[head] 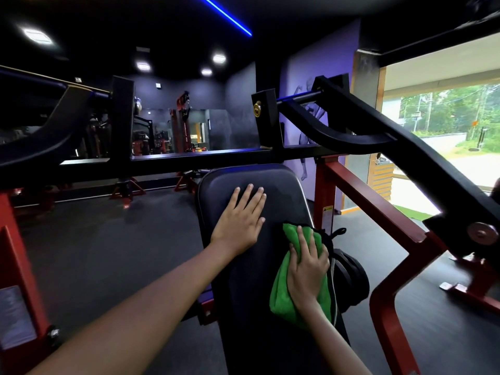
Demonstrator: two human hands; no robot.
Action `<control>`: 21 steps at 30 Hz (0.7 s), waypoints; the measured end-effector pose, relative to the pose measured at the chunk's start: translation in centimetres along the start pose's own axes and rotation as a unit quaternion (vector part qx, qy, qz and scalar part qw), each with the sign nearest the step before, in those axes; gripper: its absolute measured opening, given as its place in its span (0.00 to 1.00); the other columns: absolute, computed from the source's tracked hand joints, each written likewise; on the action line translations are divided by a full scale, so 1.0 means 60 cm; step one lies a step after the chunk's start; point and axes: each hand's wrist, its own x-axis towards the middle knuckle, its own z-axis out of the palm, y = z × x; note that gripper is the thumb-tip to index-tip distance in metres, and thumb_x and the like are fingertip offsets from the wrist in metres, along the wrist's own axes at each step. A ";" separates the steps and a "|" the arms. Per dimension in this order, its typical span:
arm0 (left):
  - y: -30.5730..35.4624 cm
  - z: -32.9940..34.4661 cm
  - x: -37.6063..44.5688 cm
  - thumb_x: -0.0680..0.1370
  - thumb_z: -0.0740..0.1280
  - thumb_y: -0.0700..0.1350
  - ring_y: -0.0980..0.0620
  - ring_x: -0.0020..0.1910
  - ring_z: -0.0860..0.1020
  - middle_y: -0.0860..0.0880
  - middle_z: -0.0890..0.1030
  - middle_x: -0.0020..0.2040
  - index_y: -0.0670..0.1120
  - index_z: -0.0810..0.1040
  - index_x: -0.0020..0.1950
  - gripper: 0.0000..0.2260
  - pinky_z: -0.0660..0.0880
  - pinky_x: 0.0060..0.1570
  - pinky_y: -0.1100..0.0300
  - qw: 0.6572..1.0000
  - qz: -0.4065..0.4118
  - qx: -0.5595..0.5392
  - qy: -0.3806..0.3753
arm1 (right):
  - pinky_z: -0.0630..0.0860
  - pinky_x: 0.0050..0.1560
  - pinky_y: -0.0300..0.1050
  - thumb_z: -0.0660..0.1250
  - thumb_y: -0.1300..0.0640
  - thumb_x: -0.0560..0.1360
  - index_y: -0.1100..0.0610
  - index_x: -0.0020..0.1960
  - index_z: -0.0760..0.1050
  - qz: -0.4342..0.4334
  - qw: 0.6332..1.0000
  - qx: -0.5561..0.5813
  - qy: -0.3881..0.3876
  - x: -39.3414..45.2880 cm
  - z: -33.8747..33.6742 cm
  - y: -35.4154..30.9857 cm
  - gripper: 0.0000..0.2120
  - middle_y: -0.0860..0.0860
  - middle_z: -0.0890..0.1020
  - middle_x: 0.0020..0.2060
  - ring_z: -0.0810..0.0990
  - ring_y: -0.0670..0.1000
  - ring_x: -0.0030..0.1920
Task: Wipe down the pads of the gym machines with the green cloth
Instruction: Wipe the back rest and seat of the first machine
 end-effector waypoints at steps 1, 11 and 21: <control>0.001 0.001 0.000 0.79 0.46 0.52 0.44 0.72 0.66 0.46 0.69 0.72 0.42 0.68 0.72 0.27 0.58 0.71 0.47 1.000 0.000 0.000 0.002 | 0.69 0.59 0.65 0.53 0.46 0.77 0.51 0.70 0.70 -0.001 1.000 0.020 0.004 0.015 0.003 -0.003 0.24 0.56 0.76 0.65 0.72 0.66 0.62; 0.000 0.005 0.000 0.78 0.51 0.51 0.44 0.70 0.69 0.44 0.71 0.70 0.41 0.71 0.70 0.25 0.58 0.70 0.47 0.998 0.009 -0.025 0.051 | 0.58 0.69 0.68 0.47 0.34 0.73 0.46 0.75 0.60 -0.054 0.997 0.032 -0.034 0.129 0.009 -0.027 0.33 0.51 0.65 0.74 0.60 0.62 0.73; 0.001 0.006 -0.002 0.79 0.50 0.51 0.44 0.72 0.67 0.44 0.70 0.71 0.40 0.70 0.71 0.25 0.55 0.71 0.48 0.997 0.026 -0.029 0.061 | 0.61 0.64 0.64 0.41 0.30 0.70 0.38 0.74 0.46 0.010 0.994 -0.070 -0.089 0.054 -0.005 0.012 0.33 0.46 0.56 0.77 0.62 0.63 0.70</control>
